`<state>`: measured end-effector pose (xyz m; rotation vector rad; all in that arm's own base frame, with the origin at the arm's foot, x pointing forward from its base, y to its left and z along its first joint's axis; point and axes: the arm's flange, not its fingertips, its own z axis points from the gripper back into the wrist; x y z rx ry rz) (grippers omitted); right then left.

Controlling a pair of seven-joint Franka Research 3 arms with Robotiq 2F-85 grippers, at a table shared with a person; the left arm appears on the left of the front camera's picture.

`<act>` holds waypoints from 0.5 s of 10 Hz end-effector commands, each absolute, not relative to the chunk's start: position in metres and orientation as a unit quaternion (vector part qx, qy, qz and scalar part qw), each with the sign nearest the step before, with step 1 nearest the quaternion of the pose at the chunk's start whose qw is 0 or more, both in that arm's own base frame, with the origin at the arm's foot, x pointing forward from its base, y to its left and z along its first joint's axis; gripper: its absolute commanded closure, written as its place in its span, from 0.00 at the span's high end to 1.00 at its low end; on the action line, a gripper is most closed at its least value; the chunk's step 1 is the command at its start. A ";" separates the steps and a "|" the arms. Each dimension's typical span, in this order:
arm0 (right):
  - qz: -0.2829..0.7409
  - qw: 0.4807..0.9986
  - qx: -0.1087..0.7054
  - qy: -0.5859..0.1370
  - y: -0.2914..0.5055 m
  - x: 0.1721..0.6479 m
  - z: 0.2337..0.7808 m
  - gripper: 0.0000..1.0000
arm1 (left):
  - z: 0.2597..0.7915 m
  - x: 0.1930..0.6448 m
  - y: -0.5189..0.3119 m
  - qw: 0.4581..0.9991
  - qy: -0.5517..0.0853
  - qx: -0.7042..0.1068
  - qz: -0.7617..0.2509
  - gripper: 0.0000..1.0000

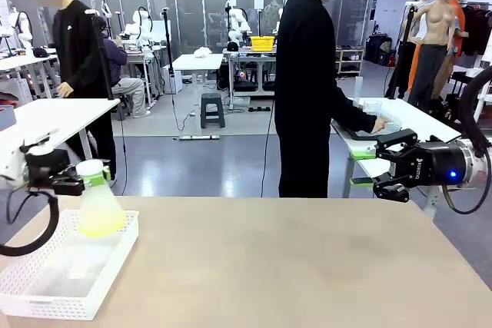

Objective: Prepare the solutions needed for the experiment.
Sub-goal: When the human places the Big flask in the center of the table, pick up the Big flask and place it in the left Organizing basket.

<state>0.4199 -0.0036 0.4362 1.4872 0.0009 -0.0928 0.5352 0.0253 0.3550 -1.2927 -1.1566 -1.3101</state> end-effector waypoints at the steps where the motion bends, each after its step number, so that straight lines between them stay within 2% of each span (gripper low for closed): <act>1: -0.040 0.732 0.680 -0.005 -0.003 0.419 0.438 0.56 | 0.362 0.514 0.027 0.480 -0.497 -0.510 -0.513 0.15; 5: -0.040 0.732 0.680 -0.005 -0.003 0.419 0.438 0.56 | 0.380 0.498 0.046 0.484 -0.501 -0.500 -0.514 0.15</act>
